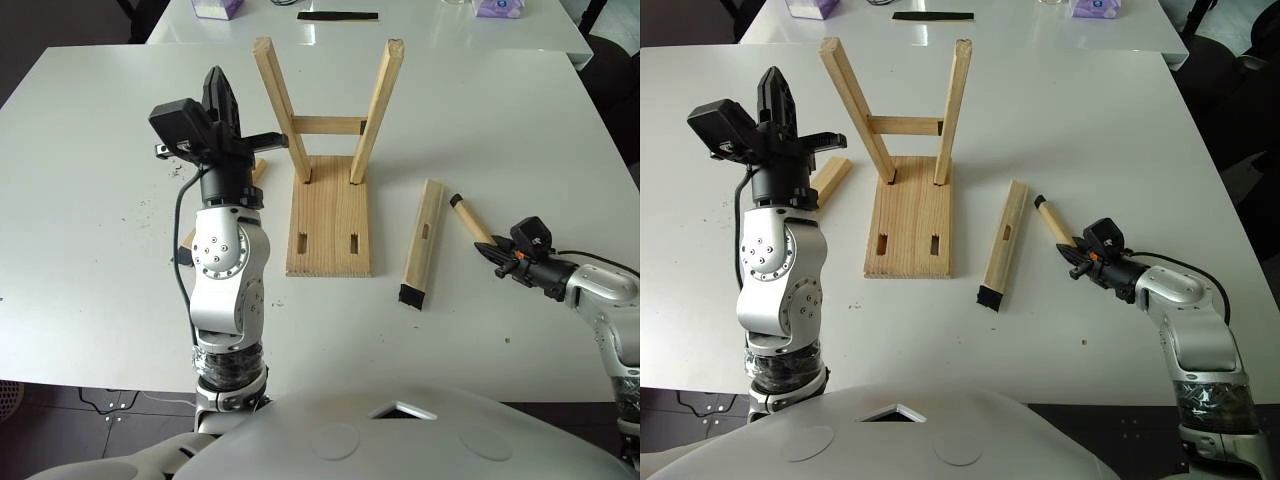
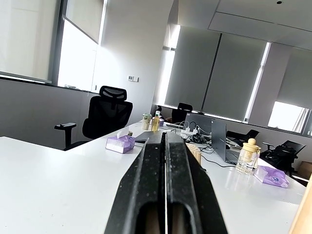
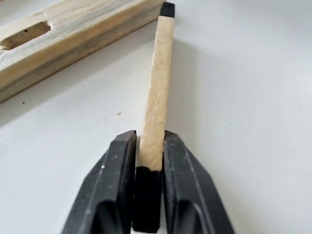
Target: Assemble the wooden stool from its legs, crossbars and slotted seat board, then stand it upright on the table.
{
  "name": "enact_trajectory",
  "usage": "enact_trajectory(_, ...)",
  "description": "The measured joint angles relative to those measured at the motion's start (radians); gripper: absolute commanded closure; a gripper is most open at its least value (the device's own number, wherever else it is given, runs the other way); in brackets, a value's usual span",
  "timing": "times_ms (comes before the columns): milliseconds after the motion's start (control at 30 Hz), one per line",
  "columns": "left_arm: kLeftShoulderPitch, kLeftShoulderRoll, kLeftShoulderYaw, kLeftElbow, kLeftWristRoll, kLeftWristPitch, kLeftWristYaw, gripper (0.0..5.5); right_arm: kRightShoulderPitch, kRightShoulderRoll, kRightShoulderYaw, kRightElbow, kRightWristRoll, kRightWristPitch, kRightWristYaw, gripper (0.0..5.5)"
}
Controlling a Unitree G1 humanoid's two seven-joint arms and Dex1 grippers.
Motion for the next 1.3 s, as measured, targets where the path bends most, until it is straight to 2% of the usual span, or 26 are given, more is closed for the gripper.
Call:
enact_trajectory(200,-0.015,-0.001,0.034,-0.03,-0.034,0.033,-0.001,5.5,-0.032,0.016,0.0,0.062,-0.018,-0.058,-0.05,5.09)
enact_trajectory(333,-0.024,-0.003,0.072,-0.107,-0.147,0.114,-0.005,5.5,-0.239,0.114,-0.033,0.205,0.011,-0.03,-0.152,5.09)
enact_trajectory(467,-0.075,-0.005,0.156,-0.136,-0.381,0.198,-0.007,5.5,-0.484,0.232,-0.16,0.359,0.087,-0.032,-0.322,5.09)
enact_trajectory(600,-0.244,0.0,0.266,-0.06,-0.688,0.228,-0.033,4.88,-0.704,0.349,-0.32,0.551,0.206,-0.098,-0.484,5.09)
enact_trajectory(700,-0.389,0.003,0.305,-0.035,-0.926,0.22,-0.039,4.43,-0.895,0.397,-0.36,0.592,0.282,-0.176,-0.499,5.09)
enact_trajectory(767,-0.473,0.013,0.322,0.005,-1.063,0.225,-0.045,4.07,-0.983,0.441,-0.344,0.493,0.323,-0.209,-0.497,5.09)
enact_trajectory(833,-0.535,0.024,0.328,0.053,-1.165,0.237,-0.035,3.79,-1.01,0.465,-0.28,0.336,0.337,-0.226,-0.477,5.09)
enact_trajectory(933,-0.609,0.058,0.337,0.136,-1.299,0.264,0.014,3.33,-0.96,0.468,-0.157,0.106,0.284,-0.25,-0.443,5.09)
enact_trajectory(1000,-0.677,0.13,0.326,0.213,-1.385,0.336,0.042,2.99,-0.885,0.46,-0.082,-0.043,0.21,-0.27,-0.445,5.09)
enact_trajectory(1100,-0.736,0.24,0.302,0.301,-1.424,0.444,0.02,2.5,-0.852,0.448,0.0,-0.084,0.086,-0.306,-0.462,5.09)
enact_trajectory(1200,-0.74,0.308,0.274,0.361,-1.416,0.517,-0.035,2.48,-0.844,0.428,0.089,-0.058,-0.025,-0.367,-0.436,5.09)
enact_trajectory(1300,-0.78,0.39,0.271,0.459,-1.373,0.568,-0.187,2.48,-0.836,0.415,0.131,-0.023,-0.097,-0.423,-0.415,5.09)
